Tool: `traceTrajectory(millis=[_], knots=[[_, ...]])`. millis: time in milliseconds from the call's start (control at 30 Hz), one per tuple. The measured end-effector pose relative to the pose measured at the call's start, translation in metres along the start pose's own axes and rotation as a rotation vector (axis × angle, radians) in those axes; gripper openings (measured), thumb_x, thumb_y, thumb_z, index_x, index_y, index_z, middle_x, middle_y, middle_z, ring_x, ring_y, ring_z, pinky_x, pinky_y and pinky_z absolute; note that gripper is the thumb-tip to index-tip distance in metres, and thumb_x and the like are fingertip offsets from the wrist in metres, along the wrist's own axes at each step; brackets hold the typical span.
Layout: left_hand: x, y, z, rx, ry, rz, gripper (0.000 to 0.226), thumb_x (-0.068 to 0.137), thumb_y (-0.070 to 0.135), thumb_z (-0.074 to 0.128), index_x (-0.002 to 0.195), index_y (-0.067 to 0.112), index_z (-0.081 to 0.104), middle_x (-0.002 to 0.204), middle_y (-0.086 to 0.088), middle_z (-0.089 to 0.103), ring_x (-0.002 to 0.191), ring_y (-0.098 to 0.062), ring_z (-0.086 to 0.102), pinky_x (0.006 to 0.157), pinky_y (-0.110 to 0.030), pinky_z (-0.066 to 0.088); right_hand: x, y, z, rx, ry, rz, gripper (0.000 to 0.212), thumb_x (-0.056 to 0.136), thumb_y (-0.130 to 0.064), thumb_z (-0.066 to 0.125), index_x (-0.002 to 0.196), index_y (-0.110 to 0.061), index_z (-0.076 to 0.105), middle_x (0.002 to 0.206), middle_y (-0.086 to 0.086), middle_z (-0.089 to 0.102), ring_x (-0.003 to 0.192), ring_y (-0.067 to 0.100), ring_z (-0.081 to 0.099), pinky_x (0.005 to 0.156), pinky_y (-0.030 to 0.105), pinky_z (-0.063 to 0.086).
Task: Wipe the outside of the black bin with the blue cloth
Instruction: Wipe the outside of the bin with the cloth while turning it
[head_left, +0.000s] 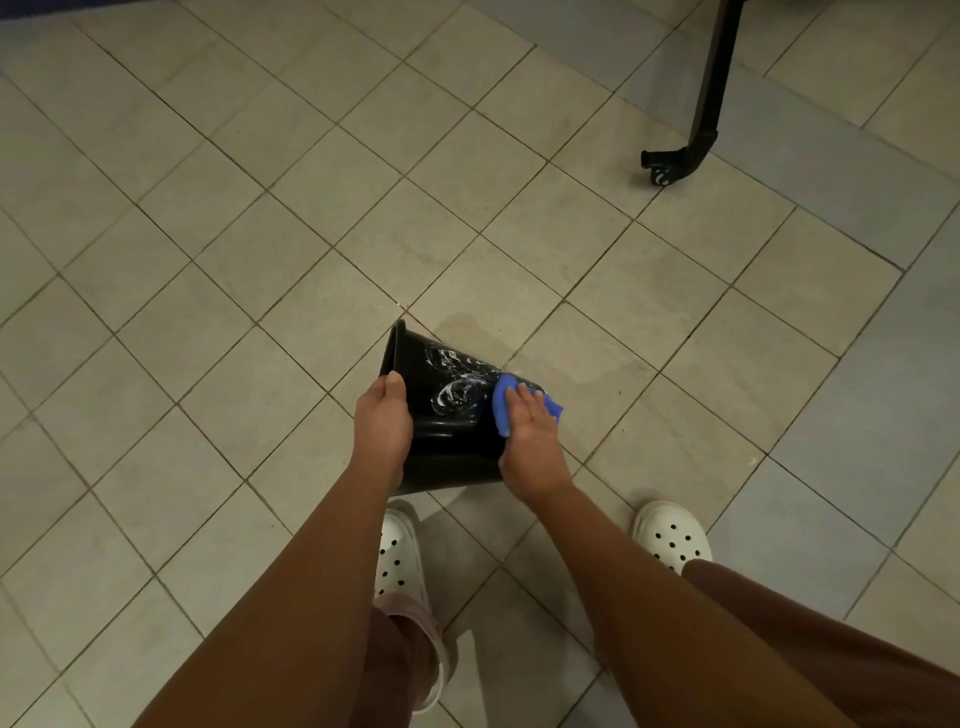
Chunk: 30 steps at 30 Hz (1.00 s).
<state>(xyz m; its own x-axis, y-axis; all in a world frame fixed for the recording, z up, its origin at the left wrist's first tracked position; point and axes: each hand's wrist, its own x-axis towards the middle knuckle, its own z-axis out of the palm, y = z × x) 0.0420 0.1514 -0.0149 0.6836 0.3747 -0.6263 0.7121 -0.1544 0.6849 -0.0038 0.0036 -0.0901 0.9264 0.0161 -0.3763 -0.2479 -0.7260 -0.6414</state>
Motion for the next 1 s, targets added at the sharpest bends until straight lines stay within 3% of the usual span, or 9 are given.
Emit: traceTrajectory(millis=[133,267,367,433,500,600,733,867,1000], knots=[[0.001,0.002,0.001,0.013,-0.012,0.008,0.036,0.106,0.032,0.034,0.110,0.010,0.062,0.096,-0.009,0.063,0.094,-0.026,0.060,0.090,-0.043,0.048,-0.015,0.010,0.005,0.010,0.075,0.072,0.071,0.086,0.004,0.047,0.148,-0.010,0.015,0.156,0.009,0.011,0.145,0.023,0.001,0.118,0.041,0.007],[-0.002,0.005,0.002,0.050,-0.026,0.031,0.038,0.107,0.032,0.033,0.116,0.008,0.061,0.099,-0.010,0.063,0.095,-0.027,0.061,0.085,-0.040,0.048,-0.030,-0.008,0.022,0.040,0.156,-0.111,0.070,0.081,0.011,0.051,0.144,-0.008,0.027,0.154,0.012,0.019,0.143,0.025,0.005,0.117,0.045,0.005],[-0.004,0.005,0.001,0.042,-0.009,0.021,0.036,0.107,0.032,0.033,0.112,0.010,0.061,0.097,-0.010,0.063,0.088,-0.024,0.061,0.071,-0.034,0.047,-0.014,-0.014,0.016,-0.004,0.144,-0.197,0.069,0.082,0.007,0.053,0.144,-0.010,0.028,0.153,0.010,0.023,0.144,0.026,0.009,0.116,0.040,0.002],[-0.004,0.004,0.001,0.030,-0.002,0.016,0.034,0.107,0.031,0.034,0.107,0.011,0.061,0.094,-0.009,0.063,0.085,-0.022,0.060,0.067,-0.032,0.045,-0.002,-0.010,0.005,-0.006,0.081,-0.147,0.069,0.086,0.002,0.050,0.147,-0.013,0.021,0.155,0.007,0.017,0.144,0.022,0.004,0.118,0.037,0.001],[-0.003,0.003,0.002,0.031,0.007,0.027,0.035,0.106,0.031,0.035,0.099,0.010,0.061,0.092,-0.010,0.062,0.085,-0.023,0.059,0.074,-0.035,0.048,0.002,-0.005,0.000,-0.003,0.045,-0.052,0.071,0.087,0.003,0.048,0.148,-0.011,0.016,0.156,0.007,0.013,0.145,0.022,0.001,0.119,0.038,0.002],[-0.003,0.004,0.003,0.050,0.006,0.041,0.039,0.106,0.031,0.035,0.098,0.002,0.060,0.090,-0.015,0.056,0.084,-0.026,0.054,0.078,-0.038,0.044,-0.009,0.004,0.005,-0.008,0.093,0.006,0.070,0.085,0.006,0.047,0.147,-0.007,0.016,0.155,0.012,0.013,0.144,0.025,0.003,0.118,0.044,0.010],[-0.001,0.005,0.003,0.044,0.015,0.003,0.038,0.106,0.032,0.034,0.104,0.007,0.062,0.097,-0.014,0.064,0.089,-0.027,0.061,0.076,-0.037,0.048,-0.035,0.000,0.029,-0.012,0.177,-0.163,0.074,0.072,0.015,0.057,0.140,-0.001,0.032,0.148,0.021,0.030,0.139,0.035,0.019,0.109,0.057,0.027],[-0.003,0.006,0.003,0.071,0.015,0.023,0.040,0.107,0.031,0.033,0.105,0.004,0.062,0.096,-0.018,0.065,0.087,-0.029,0.062,0.076,-0.039,0.050,-0.030,-0.020,0.028,-0.043,0.145,-0.327,0.070,0.081,0.005,0.053,0.144,-0.007,0.025,0.152,0.015,0.023,0.143,0.030,0.011,0.115,0.049,0.013],[-0.005,0.006,0.004,0.047,0.009,0.016,0.036,0.106,0.030,0.034,0.100,0.008,0.062,0.094,-0.015,0.064,0.087,-0.028,0.062,0.082,-0.042,0.052,-0.008,-0.019,0.009,0.011,0.068,-0.169,0.070,0.087,0.001,0.047,0.148,-0.010,0.014,0.156,0.009,0.010,0.144,0.022,-0.002,0.118,0.042,0.001]])
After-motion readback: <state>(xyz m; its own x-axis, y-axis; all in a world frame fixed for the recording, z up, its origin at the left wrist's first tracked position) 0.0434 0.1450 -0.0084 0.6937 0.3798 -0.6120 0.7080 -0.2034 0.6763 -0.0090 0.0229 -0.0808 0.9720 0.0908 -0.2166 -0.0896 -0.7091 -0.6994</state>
